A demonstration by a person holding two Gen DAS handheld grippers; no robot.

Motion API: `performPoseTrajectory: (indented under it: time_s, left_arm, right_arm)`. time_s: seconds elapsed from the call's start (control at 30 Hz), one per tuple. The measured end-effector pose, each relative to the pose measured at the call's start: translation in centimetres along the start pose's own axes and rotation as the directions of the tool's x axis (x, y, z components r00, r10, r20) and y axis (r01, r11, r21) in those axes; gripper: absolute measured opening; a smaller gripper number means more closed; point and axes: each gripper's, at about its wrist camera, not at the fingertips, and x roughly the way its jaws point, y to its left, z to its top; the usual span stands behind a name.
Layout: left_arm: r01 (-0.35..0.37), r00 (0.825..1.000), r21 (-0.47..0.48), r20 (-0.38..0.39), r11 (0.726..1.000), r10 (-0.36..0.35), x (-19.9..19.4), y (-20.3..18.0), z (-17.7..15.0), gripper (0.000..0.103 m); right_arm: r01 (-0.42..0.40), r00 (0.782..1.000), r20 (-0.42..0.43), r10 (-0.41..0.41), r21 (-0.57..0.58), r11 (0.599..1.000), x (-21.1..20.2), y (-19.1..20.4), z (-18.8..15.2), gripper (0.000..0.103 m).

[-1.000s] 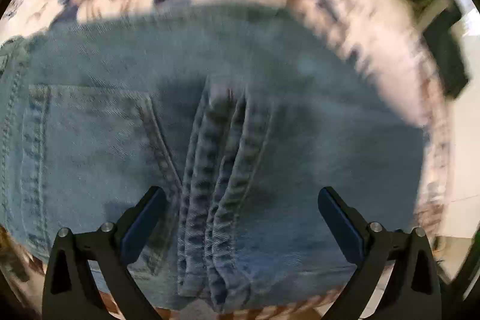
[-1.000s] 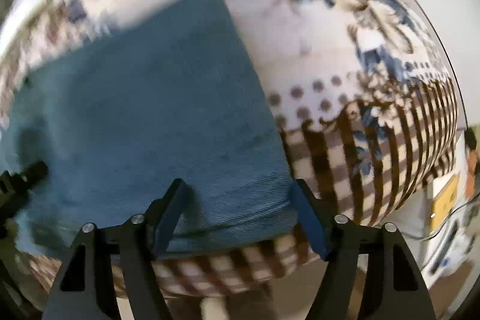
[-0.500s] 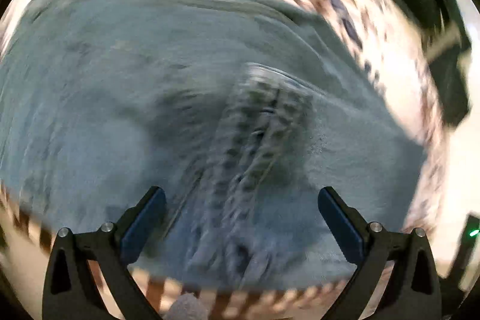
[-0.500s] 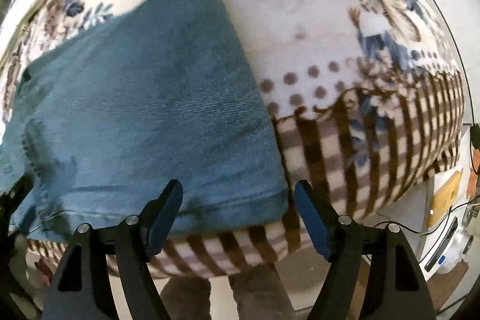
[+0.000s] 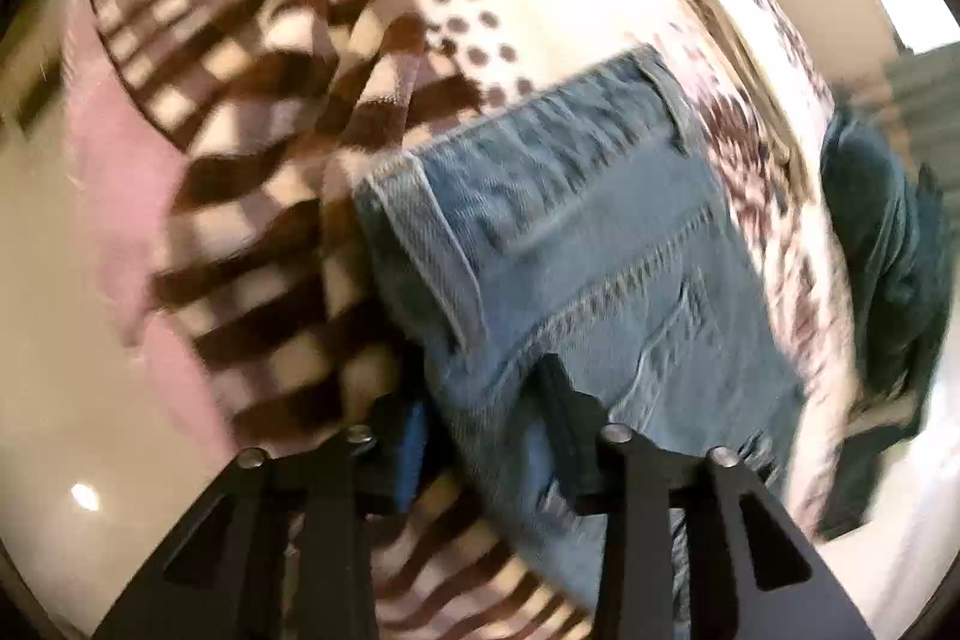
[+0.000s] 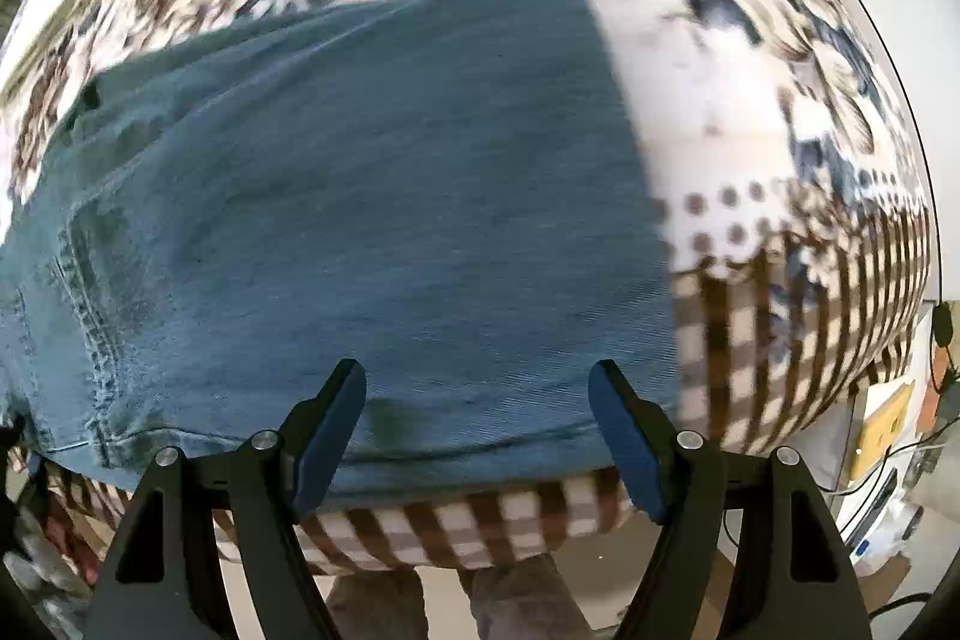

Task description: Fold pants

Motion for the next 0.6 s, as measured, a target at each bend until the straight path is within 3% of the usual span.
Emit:
performPoseTrajectory:
  time_s: [0.2, 0.4, 0.47, 0.6]
  left_arm:
    - [0.121, 0.992, -0.095, -0.009, 0.988, -0.123, 1.0, 1.5, 0.3, 0.04]
    - [0.262, 0.961, -0.217, -0.033, 0.94, -0.275, 2.5, 3.7, 1.5, 0.048]
    - [0.261, 0.961, -0.218, -0.037, 0.94, -0.275, 2.9, 3.2, 1.9, 0.049]
    - [0.225, 0.974, -0.116, 0.003, 0.967, -0.226, 1.7, 1.6, 1.5, 0.046]
  right_arm:
    - [0.007, 1.0, -0.025, -0.007, 0.008, 1.0, -0.2, 1.7, 0.1, 0.078]
    - [0.026, 0.999, -0.045, -0.024, 0.044, 0.999, -0.4, 3.5, 0.1, 0.078]
    - [0.044, 0.998, -0.044, -0.042, 0.047, 0.998, -0.5, 4.0, 0.1, 0.078]
    - [0.068, 0.997, -0.025, -0.067, 0.044, 0.997, -0.8, 6.4, -0.4, 0.078]
